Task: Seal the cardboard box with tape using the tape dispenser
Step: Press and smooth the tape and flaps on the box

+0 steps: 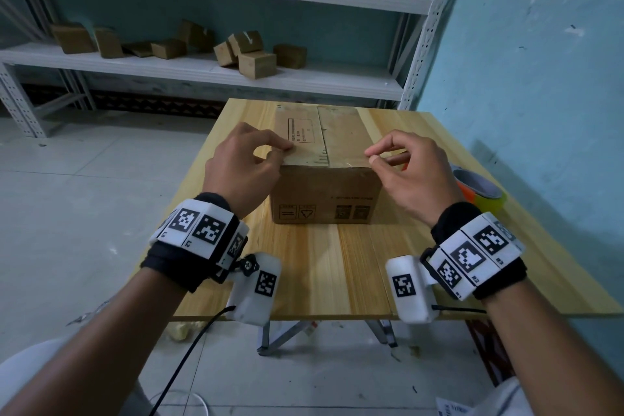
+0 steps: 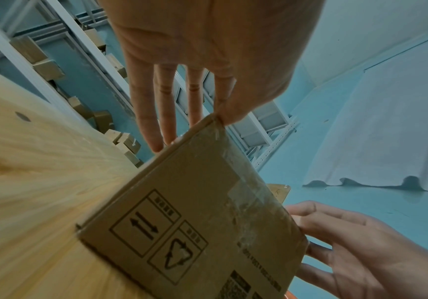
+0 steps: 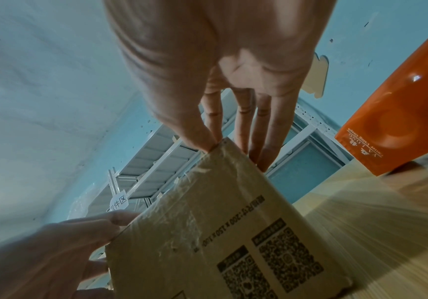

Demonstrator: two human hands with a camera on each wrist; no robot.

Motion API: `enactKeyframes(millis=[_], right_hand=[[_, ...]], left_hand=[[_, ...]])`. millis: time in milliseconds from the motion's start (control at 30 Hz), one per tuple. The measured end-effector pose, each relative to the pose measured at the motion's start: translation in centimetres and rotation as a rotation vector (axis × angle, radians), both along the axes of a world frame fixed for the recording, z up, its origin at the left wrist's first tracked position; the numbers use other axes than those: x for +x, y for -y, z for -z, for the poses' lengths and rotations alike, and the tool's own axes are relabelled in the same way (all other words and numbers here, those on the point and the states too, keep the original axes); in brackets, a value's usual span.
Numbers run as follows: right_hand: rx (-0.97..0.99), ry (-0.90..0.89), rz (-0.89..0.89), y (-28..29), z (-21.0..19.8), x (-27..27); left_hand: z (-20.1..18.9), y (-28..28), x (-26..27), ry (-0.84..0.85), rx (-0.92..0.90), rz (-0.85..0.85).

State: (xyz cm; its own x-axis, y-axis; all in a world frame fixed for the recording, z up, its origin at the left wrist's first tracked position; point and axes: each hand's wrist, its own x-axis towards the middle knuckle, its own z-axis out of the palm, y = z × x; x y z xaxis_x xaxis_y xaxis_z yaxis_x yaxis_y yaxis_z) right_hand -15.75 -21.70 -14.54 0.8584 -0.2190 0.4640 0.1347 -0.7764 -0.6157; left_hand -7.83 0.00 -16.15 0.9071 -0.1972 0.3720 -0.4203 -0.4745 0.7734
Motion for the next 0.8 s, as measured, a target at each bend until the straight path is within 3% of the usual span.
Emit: enactKeyframes(millis=[233, 467, 800], right_hand=[[0.012, -0.018, 0.013, 0.0, 0.1, 0.0], [-0.045, -0.007, 0.09, -1.0, 0.4, 0.6], [0.083, 0.016, 0.056, -0.1, 0.1, 0.3]], left_hand=[[-0.1, 0.2, -0.4, -0.021, -0.061, -0.017], [-0.3, 1.3, -1.4, 0.043, 0.107, -0.124], [-0.2, 0.4, -0.8, 0.021, 0.02, -0.04]])
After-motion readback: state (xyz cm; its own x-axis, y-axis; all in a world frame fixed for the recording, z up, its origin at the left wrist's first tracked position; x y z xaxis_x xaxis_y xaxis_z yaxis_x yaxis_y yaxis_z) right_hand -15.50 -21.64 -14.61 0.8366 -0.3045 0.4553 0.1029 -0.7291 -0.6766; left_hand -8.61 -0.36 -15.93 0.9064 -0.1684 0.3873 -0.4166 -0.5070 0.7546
